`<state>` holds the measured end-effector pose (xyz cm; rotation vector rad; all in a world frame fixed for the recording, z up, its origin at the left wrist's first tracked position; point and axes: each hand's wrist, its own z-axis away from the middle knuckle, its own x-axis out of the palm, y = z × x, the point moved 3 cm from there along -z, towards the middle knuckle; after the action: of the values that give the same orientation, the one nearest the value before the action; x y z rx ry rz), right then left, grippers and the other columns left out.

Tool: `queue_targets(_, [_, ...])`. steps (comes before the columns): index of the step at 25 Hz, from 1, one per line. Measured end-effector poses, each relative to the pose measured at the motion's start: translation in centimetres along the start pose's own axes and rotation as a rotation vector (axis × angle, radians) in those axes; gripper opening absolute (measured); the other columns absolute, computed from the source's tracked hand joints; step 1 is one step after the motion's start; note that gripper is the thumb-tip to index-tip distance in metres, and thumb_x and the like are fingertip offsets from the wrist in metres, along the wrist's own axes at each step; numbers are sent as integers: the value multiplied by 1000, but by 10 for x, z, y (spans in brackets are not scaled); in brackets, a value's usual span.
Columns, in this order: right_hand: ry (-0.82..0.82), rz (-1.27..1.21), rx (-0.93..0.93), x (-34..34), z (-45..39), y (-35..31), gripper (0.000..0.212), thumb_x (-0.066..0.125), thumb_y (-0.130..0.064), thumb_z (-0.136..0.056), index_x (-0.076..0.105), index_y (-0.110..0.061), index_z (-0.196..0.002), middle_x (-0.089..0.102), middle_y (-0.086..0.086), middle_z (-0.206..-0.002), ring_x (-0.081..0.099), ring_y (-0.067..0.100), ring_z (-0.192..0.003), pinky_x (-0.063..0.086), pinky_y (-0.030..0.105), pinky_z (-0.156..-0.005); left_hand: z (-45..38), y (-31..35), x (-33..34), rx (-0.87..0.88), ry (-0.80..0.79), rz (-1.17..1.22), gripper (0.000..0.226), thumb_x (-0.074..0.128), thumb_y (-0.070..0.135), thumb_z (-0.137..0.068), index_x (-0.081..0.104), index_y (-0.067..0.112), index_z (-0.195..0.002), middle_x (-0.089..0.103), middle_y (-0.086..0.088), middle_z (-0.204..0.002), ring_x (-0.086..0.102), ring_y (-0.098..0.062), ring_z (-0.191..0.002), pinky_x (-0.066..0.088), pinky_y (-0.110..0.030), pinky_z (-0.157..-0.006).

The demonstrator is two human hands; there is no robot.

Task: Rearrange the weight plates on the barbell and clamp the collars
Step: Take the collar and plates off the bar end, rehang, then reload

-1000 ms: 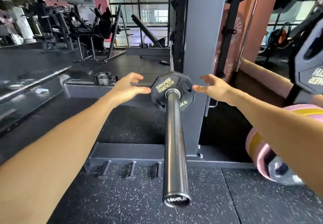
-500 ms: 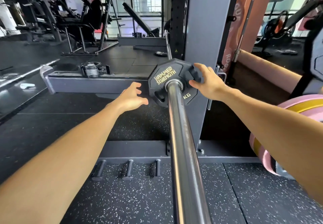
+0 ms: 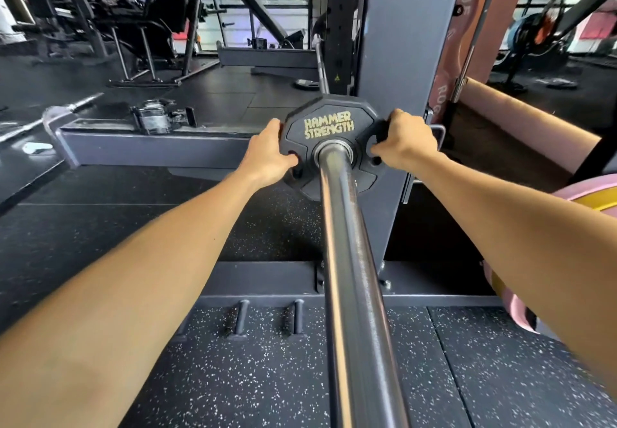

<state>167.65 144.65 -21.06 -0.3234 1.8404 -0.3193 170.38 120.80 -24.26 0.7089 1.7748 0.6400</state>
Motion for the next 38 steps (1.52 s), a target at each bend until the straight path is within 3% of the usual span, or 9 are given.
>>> queue_targets(5, [-142, -96, 72, 8, -2, 1, 27, 63, -14, -76, 58, -16, -102, 67, 8, -90, 70, 29, -64, 60, 36, -73, -4, 14, 4, -56, 90, -231, 40, 56, 8, -88, 42, 13, -126, 54, -7, -87, 50, -28, -74, 37, -35, -58])
queue_targets(8, [-112, -106, 42, 3, 2, -3, 30, 54, -9, -75, 59, -19, -103, 66, 8, -93, 69, 32, -64, 61, 39, -71, 10, 13, 6, -133, 103, -223, 61, 53, 6, -87, 39, 17, -146, 60, -13, -116, 56, -38, -101, 48, -41, -79])
queue_targets(10, [-90, -109, 37, -2, 12, -4, 32, 51, -7, -75, 60, -18, -103, 66, 9, -92, 69, 33, -63, 61, 40, -69, 22, 14, 4, -154, 109, -229, 67, 52, 6, -87, 35, 19, -151, 57, -17, -132, 54, -41, -116, 47, -43, -92])
queue_targets(16, [-97, -243, 101, -5, 69, 7, 25, 53, -6, -77, 58, -18, -98, 63, 7, -89, 68, 32, -62, 60, 35, -55, 65, 38, -13, -63, 86, -345, 68, 52, 6, -88, 33, 20, -152, 60, -17, -125, 53, -43, -118, 46, -46, -94])
queue_targets(22, [-58, -126, 28, -32, 124, 3, 34, 49, -9, -76, 61, -17, -107, 68, 12, -96, 69, 35, -74, 61, 43, -74, 134, 45, -20, -90, 102, -276, 65, 49, 5, -86, 39, 20, -149, 64, -18, -116, 56, -42, -110, 49, -44, -89])
queue_targets(30, [-55, -118, 38, -58, 212, 9, 43, 47, -9, -74, 62, -20, -113, 68, 12, -101, 70, 36, -75, 60, 41, -76, 217, 65, -35, -60, 104, -304, 65, 51, 7, -88, 37, 20, -150, 61, -19, -126, 55, -44, -114, 48, -45, -90])
queue_targets(34, [-40, -115, 29, -73, 253, 11, 37, 46, -9, -73, 62, -22, -104, 68, 8, -86, 69, 30, -57, 58, 30, -62, 257, 75, -43, -40, 116, -321, 66, 51, 7, -87, 36, 20, -150, 61, -20, -126, 55, -44, -114, 48, -44, -89])
queue_targets(38, [-16, -95, 1, -84, 293, 14, 34, 47, -11, -73, 63, -24, -100, 69, 7, -85, 67, 29, -64, 51, 24, -61, 296, 83, -49, -6, 112, -312, 61, 52, 7, -85, 43, 20, -144, 63, -19, -118, 57, -44, -108, 44, -38, -76])
